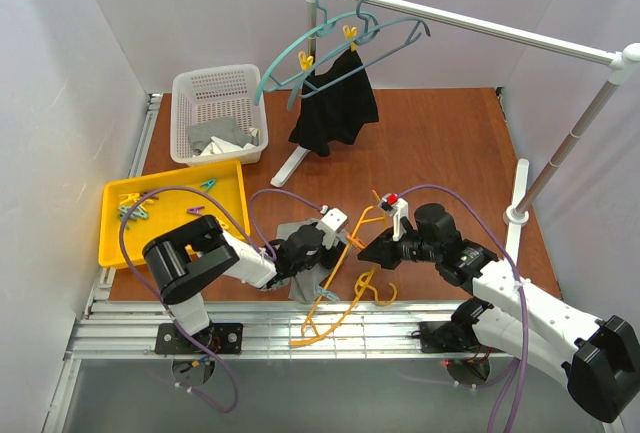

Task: Clip the underwear to the hanger
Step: Clamp the underwear onto the hanger.

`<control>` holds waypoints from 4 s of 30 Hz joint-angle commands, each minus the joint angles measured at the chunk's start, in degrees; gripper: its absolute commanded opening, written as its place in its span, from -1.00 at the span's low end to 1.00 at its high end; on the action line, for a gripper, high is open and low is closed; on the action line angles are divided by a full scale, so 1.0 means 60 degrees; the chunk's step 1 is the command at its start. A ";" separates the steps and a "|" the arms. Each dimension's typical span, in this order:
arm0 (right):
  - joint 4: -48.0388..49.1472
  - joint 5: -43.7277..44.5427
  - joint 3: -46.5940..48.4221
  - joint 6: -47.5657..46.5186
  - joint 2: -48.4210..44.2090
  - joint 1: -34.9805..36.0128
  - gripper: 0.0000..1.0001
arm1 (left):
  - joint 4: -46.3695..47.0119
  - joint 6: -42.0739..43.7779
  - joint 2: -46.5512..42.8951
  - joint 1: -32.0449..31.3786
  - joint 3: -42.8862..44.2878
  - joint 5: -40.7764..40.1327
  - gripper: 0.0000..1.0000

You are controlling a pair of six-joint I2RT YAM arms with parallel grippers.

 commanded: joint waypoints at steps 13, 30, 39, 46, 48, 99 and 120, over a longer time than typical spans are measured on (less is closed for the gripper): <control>0.0507 -0.0227 0.0144 -0.0086 0.0085 0.0032 -0.97 | -0.1230 0.0756 0.0964 -0.0356 0.0236 -0.2074 -0.72; 0.0682 -0.0358 0.0012 -0.0115 0.0436 0.0003 -0.97 | -0.1085 -0.1002 -0.2550 -0.0518 -0.0715 -0.2604 -0.97; 0.1107 -0.0872 -0.0032 -0.0188 0.0832 -0.0011 -0.97 | -0.0352 -0.1266 -0.4045 -0.0503 -0.1199 -0.1856 -0.96; 0.1181 -0.1121 0.0012 -0.0335 0.1227 -0.0011 -0.97 | -0.0074 -0.1193 -0.4879 -0.0503 -0.1375 -0.1680 -0.96; 0.1181 -0.1135 0.0041 -0.0350 0.1271 0.0003 -0.97 | -0.0074 -0.1236 -0.5041 -0.0503 -0.1404 -0.1490 -0.96; 0.1664 -0.1897 0.0115 -0.0408 0.1638 0.0003 -0.97 | 0.0571 -0.1105 -0.4500 -0.0577 -0.0921 -0.0127 -0.95; 0.1445 -0.1502 0.0144 -0.0306 0.1418 0.0003 -0.09 | 0.0307 -0.1266 -0.4441 -0.0738 -0.0965 -0.0127 -0.95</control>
